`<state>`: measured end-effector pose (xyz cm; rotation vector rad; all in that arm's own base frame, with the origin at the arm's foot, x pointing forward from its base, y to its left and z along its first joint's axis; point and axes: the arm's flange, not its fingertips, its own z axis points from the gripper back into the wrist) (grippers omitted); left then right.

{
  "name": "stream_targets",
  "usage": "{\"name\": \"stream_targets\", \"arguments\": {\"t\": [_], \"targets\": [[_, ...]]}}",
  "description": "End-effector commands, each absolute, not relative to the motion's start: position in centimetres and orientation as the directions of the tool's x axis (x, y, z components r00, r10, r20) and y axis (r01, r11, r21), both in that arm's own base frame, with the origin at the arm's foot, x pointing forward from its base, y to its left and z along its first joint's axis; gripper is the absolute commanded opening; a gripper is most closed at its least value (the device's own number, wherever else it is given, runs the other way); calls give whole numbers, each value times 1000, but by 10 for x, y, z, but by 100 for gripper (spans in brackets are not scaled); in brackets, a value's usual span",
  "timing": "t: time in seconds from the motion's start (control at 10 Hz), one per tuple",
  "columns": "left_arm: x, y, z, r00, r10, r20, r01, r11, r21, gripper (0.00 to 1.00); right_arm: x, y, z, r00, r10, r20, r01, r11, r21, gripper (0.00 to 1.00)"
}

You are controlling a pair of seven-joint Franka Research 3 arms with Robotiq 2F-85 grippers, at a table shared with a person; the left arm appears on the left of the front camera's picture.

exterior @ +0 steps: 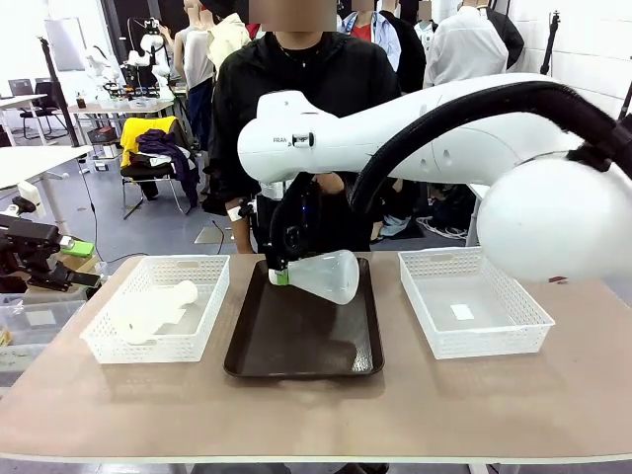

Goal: Prepare the laboratory tools.
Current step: While moving the picked Big flask to the Handle tray indicated by the person, stop as directed by the person.

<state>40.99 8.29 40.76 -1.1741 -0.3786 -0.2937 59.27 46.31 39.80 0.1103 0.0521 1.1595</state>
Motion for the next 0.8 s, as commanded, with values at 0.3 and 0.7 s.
{"name": "stream_targets", "arguments": {"t": [0.3,0.7], "targets": [[409,84,408,899,-27,437,417,361,-834,100,627,468,390,427,903,47,-891,411,192,0],[409,84,408,899,-27,437,417,361,-834,100,616,456,380,429,901,62,-895,414,169,0]]}}
